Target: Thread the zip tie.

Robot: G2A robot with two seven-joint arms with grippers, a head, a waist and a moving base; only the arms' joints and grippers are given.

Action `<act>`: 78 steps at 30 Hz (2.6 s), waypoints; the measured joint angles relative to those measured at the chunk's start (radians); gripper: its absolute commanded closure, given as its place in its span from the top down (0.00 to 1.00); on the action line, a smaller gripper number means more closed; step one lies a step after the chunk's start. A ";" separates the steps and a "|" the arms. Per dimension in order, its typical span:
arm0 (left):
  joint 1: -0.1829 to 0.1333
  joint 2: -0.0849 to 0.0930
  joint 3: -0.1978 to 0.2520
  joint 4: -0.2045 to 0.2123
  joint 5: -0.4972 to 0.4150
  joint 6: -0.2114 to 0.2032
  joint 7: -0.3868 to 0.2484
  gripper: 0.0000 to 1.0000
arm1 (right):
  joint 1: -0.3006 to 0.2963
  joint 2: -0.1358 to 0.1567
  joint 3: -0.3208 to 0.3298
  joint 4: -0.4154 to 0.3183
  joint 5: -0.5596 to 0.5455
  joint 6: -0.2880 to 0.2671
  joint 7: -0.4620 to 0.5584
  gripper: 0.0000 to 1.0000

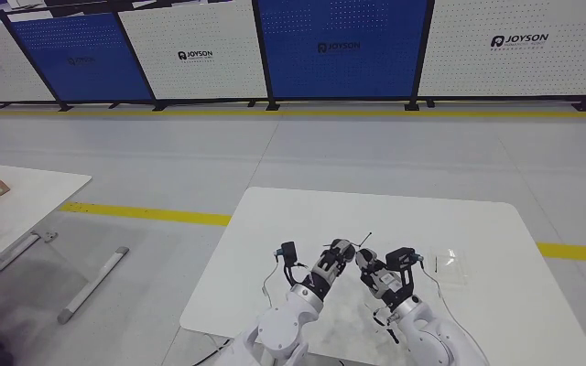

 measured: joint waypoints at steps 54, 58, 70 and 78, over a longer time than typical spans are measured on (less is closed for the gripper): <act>0.029 -0.002 -0.026 -0.022 -0.050 -0.102 0.012 0.00 | 0.008 -0.002 -0.006 0.023 0.022 -0.009 -0.027 1.00; 0.011 -0.006 -0.028 0.007 -0.059 -0.089 0.051 0.00 | -0.015 0.006 0.013 -0.001 0.053 -0.009 -0.080 1.00; -0.006 -0.008 -0.064 0.059 -0.118 -0.059 0.057 0.00 | -0.137 0.049 0.139 -0.127 0.111 -0.009 -0.266 1.00; 0.006 -0.008 -0.084 0.087 -0.146 -0.063 0.067 0.00 | -0.258 0.079 0.265 -0.224 0.208 -0.009 -0.404 1.00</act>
